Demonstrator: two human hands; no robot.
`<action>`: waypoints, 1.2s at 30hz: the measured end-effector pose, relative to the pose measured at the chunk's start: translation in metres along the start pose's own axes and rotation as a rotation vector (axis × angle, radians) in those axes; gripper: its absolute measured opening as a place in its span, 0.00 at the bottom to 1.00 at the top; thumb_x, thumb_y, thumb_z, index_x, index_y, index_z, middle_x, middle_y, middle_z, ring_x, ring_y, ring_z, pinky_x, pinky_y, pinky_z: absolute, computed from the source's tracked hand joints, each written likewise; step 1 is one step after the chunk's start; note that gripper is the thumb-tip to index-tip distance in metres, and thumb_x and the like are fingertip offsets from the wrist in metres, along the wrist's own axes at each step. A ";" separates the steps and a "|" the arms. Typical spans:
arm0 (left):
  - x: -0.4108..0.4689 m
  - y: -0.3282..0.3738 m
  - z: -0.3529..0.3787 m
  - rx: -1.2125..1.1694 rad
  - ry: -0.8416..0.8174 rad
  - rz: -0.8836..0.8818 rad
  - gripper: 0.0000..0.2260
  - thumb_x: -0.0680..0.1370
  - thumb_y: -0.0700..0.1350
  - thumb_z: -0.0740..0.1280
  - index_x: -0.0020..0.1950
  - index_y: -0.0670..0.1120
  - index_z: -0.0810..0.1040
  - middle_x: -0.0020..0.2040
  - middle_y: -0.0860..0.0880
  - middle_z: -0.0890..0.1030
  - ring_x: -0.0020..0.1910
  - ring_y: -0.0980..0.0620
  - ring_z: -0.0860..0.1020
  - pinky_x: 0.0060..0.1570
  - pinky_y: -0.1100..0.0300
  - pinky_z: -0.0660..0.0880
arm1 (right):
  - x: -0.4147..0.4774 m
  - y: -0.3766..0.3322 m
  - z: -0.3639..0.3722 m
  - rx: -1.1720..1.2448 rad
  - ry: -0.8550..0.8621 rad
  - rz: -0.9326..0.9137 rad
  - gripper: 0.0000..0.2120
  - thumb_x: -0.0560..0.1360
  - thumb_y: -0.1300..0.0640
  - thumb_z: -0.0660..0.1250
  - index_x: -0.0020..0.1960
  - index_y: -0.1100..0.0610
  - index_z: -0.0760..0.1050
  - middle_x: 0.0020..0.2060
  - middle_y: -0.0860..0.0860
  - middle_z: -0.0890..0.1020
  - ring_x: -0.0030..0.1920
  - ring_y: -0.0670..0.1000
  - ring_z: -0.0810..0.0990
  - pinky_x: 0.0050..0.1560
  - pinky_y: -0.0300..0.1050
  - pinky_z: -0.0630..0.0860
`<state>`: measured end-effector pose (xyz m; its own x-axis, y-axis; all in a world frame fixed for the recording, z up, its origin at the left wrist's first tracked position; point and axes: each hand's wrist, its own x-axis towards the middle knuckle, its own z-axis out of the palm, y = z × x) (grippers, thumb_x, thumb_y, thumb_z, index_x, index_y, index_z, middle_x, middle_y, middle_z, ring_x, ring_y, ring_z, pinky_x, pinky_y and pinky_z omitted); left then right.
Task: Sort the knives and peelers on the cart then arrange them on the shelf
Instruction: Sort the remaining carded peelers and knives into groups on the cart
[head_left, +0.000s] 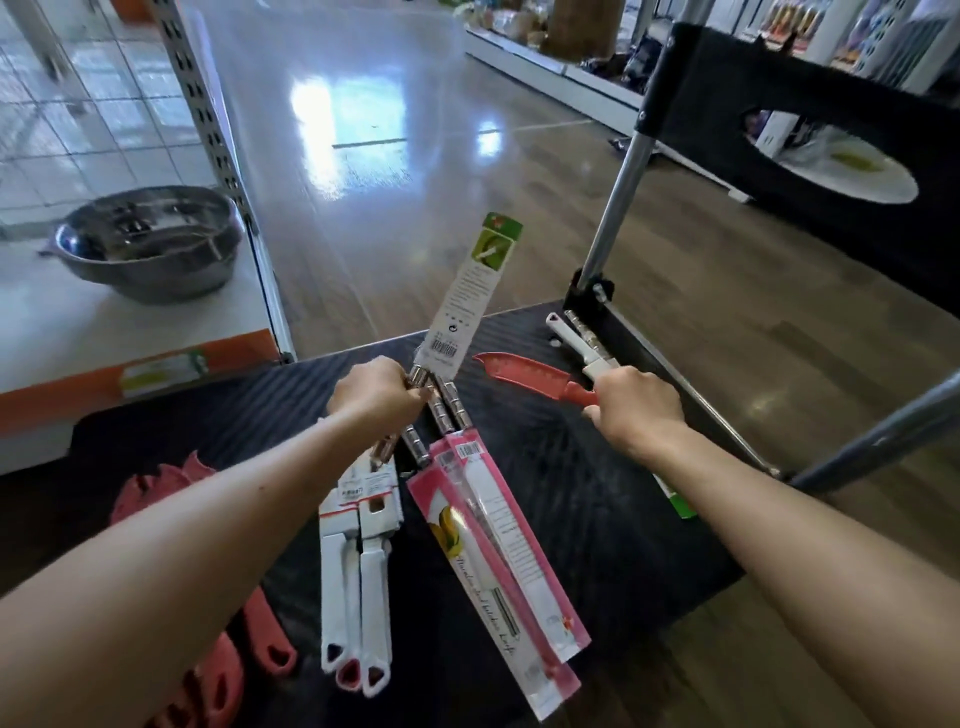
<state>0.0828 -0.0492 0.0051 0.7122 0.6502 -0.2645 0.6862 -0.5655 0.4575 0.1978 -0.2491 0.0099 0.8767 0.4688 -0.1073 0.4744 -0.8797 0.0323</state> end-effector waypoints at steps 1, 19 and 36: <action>-0.004 -0.002 0.000 -0.094 -0.037 -0.030 0.11 0.76 0.52 0.66 0.45 0.45 0.81 0.40 0.46 0.82 0.39 0.48 0.80 0.36 0.58 0.75 | 0.000 -0.005 0.001 0.033 -0.022 0.015 0.18 0.76 0.51 0.65 0.62 0.59 0.74 0.58 0.58 0.78 0.59 0.60 0.77 0.53 0.48 0.74; -0.079 0.008 0.031 -1.082 -0.482 -0.264 0.10 0.82 0.40 0.56 0.44 0.44 0.73 0.40 0.48 0.80 0.37 0.54 0.76 0.35 0.64 0.71 | 0.003 -0.023 0.014 0.228 -0.053 0.083 0.16 0.74 0.47 0.66 0.55 0.58 0.78 0.53 0.57 0.81 0.56 0.58 0.78 0.48 0.46 0.73; -0.120 -0.010 0.066 -0.967 -0.676 -0.396 0.10 0.81 0.40 0.57 0.45 0.47 0.75 0.41 0.51 0.80 0.41 0.57 0.76 0.41 0.65 0.74 | -0.005 -0.034 0.012 0.226 -0.064 0.038 0.14 0.75 0.48 0.66 0.52 0.58 0.79 0.50 0.56 0.82 0.53 0.58 0.79 0.44 0.44 0.70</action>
<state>0.0001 -0.1553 -0.0242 0.6115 0.1369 -0.7793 0.6848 0.4019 0.6079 0.1760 -0.2221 -0.0023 0.8835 0.4351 -0.1737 0.4046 -0.8955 -0.1854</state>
